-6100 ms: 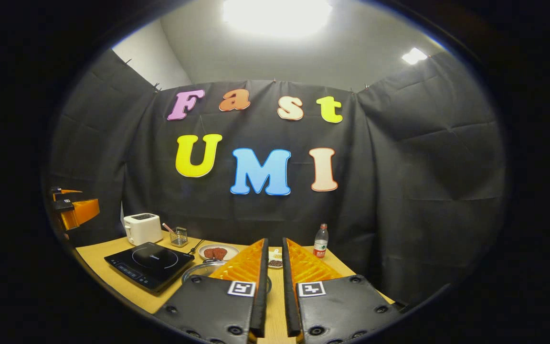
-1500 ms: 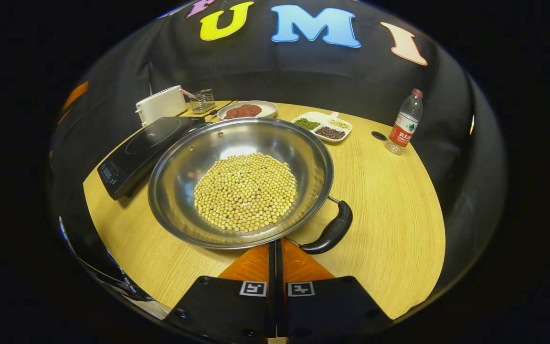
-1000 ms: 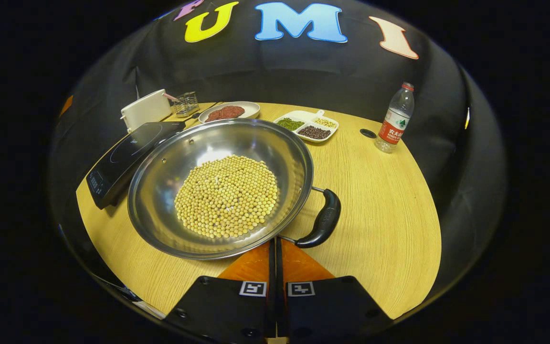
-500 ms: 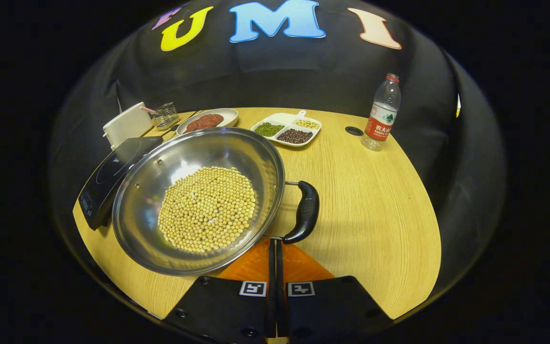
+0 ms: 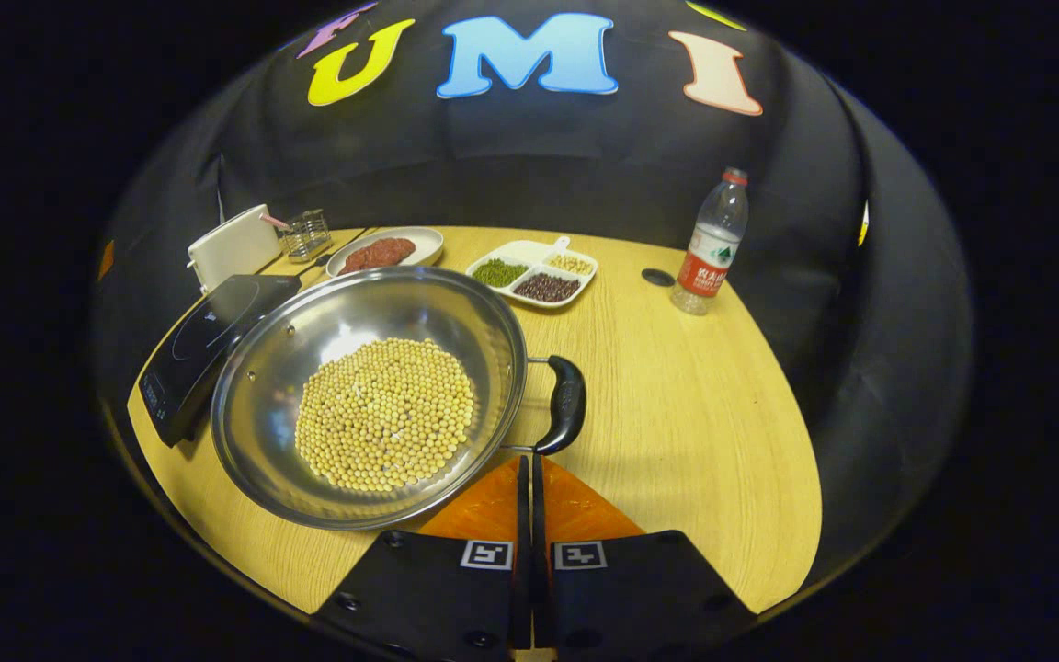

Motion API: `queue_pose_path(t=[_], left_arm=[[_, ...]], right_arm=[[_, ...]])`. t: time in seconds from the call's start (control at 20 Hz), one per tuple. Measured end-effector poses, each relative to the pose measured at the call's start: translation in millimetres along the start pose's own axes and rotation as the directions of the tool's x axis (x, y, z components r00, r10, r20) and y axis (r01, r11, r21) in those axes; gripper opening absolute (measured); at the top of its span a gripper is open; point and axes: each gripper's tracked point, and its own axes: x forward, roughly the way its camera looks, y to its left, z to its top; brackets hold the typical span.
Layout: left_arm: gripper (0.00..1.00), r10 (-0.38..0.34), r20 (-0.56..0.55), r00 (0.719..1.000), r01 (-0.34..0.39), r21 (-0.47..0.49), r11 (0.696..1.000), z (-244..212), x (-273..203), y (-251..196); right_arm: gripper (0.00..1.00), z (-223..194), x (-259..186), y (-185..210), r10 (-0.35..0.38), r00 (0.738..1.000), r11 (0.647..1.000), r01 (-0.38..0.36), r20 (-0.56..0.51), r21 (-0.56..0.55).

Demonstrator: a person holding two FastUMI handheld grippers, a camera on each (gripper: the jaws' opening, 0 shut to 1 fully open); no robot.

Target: First push the handle of the pot to place it horizontally, then grasp the pot with both hands and set it on the induction cooktop.

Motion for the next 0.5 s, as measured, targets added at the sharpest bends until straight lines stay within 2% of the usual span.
queue_pose_path(t=[0.15,0.3,0.35,0.5], left_arm=[[0.89,-0.034,-0.011,0.999,0.034,-0.01,0.999,-4.6,11.5,-7.0],[0.89,-0.083,-0.023,0.996,0.082,-0.014,0.997,-10.6,23.1,-18.5],[0.87,-0.101,-0.037,0.994,0.101,-0.018,0.995,-15.4,29.5,-23.7],[0.87,-0.173,-0.087,0.981,0.17,-0.045,0.984,-31.0,44.9,-43.5]], right_arm=[[0.04,26.4,-17.3,3.4,-0.002,0.994,0.999,-0.002,0.108,0.035],[1.0,45.3,-28.6,1.4,-0.019,0.982,0.998,0.008,0.188,0.06],[0.94,49.8,-30.5,-0.9,-0.034,0.979,0.998,0.022,0.203,0.061],[0.96,54.6,-31.7,0.5,-0.046,0.974,0.997,0.032,0.221,0.068]])
